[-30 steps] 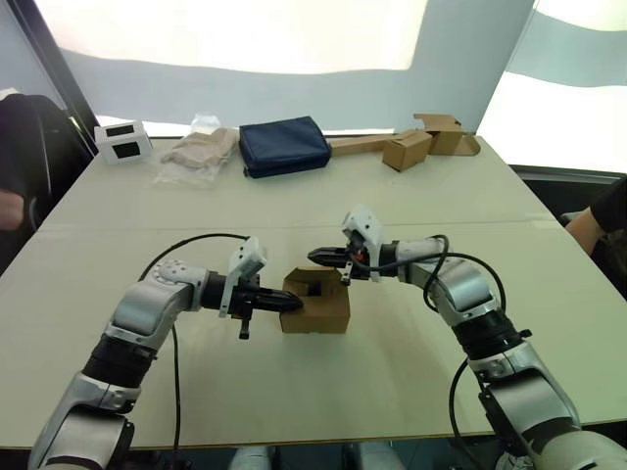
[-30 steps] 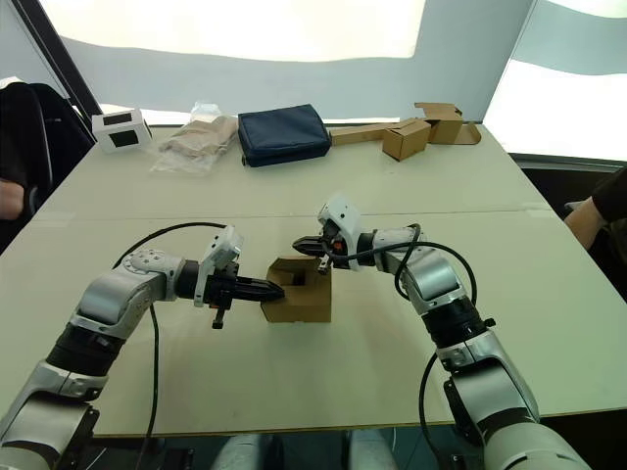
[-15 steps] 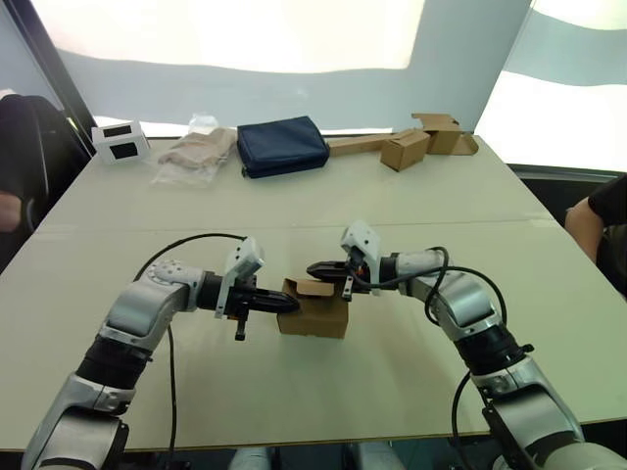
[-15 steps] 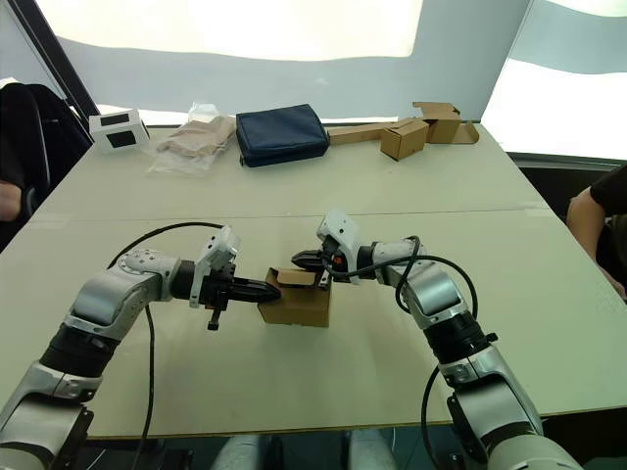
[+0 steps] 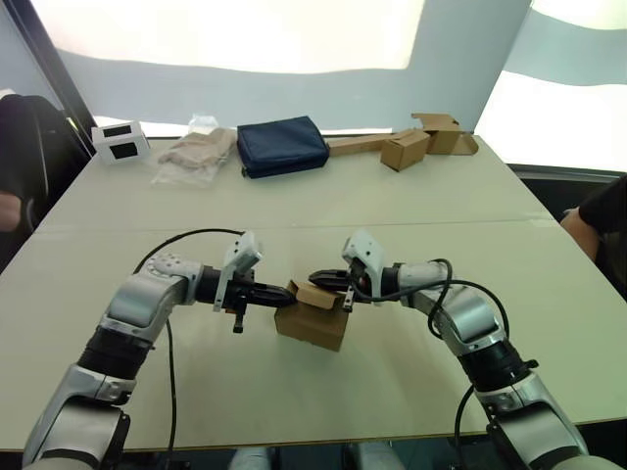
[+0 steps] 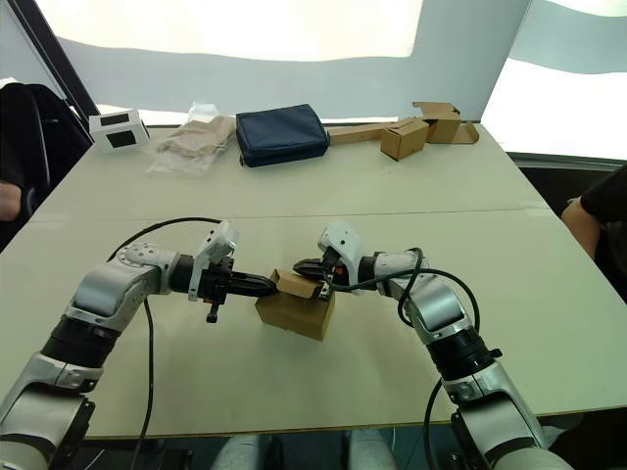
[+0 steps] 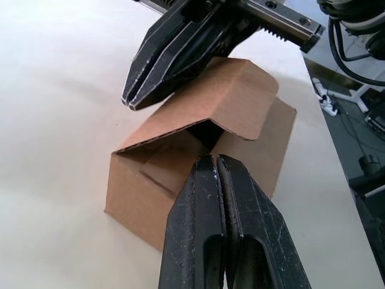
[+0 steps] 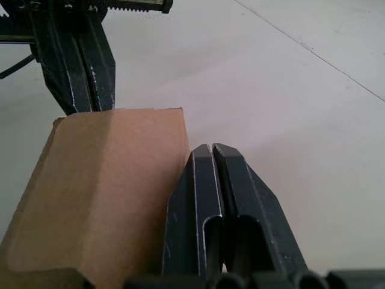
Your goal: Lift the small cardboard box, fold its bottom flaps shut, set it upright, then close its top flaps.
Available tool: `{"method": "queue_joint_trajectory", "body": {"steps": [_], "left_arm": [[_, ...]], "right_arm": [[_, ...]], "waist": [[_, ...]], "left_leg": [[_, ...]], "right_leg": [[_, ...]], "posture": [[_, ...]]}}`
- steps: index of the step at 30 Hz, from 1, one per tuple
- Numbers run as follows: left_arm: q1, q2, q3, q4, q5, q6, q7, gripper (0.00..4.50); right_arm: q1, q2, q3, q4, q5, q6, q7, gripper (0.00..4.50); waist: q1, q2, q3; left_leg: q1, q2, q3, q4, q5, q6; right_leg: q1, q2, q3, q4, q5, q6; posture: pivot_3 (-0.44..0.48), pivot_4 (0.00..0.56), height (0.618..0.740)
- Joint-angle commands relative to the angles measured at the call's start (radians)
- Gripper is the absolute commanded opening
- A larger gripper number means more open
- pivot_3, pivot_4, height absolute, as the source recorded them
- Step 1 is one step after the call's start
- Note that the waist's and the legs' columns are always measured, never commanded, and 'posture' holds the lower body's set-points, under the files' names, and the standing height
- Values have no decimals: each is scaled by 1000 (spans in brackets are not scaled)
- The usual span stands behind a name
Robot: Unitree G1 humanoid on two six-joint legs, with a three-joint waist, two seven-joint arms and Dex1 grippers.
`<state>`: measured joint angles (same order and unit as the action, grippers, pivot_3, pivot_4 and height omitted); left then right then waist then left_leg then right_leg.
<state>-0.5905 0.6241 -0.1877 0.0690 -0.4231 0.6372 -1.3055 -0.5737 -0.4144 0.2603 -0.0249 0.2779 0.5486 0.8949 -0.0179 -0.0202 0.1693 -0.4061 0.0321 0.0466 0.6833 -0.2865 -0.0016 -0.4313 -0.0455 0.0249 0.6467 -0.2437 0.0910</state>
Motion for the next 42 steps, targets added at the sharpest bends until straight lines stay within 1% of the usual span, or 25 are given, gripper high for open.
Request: {"method": "queue_joint_trajectory", "body": {"steps": [1,6,14,22,29,32,35,39,42], "left_arm": [[2,0,-24,7,21,-17,-2,45],[12,-4,-42,-3,27,-25,1,45],[25,-2,-49,-23,22,-24,4,45],[20,3,-48,-10,22,-30,-3,45],[-25,66,4,0,-16,-4,-56,45],[-52,76,7,13,-17,-9,-69,45],[-97,51,11,54,-24,-12,-71,45],[-176,-36,-18,155,11,-59,-53,45],[-200,-90,-46,216,39,-91,-52,45]], "right_arm": [[-1,3,-31,-93,33,30,-9,0],[22,2,-86,-222,96,113,-49,0],[92,-49,-77,-321,104,179,-77,0],[164,-70,-40,-316,67,156,-103,0],[189,-73,-30,-301,51,130,-117,0],[189,-73,-29,-302,50,127,-118,0],[185,-73,-34,-309,54,132,-121,0],[180,-75,-42,-335,70,149,-121,0],[177,-75,-46,-353,81,167,-124,0]], "waist": [[0,0,0],[4,0,0],[5,0,0],[4,0,0],[2,0,0],[4,0,0],[6,0,0],[9,0,0],[3,0,0]], "left_leg": [[0,0,0,0,0,0],[0,0,0,0,0,0],[0,0,0,0,0,0],[0,0,0,0,0,0],[0,0,0,0,0,0],[0,0,0,0,0,0],[0,0,0,0,0,0],[-1,-1,1,1,0,0],[-1,-1,1,1,0,0]], "right_leg": [[0,0,0,0,0,0],[0,0,0,0,0,0],[0,-1,0,-1,-1,-2],[0,0,0,-1,-1,-2],[0,0,0,-1,-1,-2],[0,0,0,0,-1,-2],[0,0,0,-1,-1,-2],[1,0,-1,-1,-1,-2],[1,0,0,-2,-1,-2]], "posture": [[0,150,740],[0,150,740],[0,150,740],[0,150,740],[0,150,740],[0,150,740],[0,150,740],[0,150,740],[0,150,740]]}}
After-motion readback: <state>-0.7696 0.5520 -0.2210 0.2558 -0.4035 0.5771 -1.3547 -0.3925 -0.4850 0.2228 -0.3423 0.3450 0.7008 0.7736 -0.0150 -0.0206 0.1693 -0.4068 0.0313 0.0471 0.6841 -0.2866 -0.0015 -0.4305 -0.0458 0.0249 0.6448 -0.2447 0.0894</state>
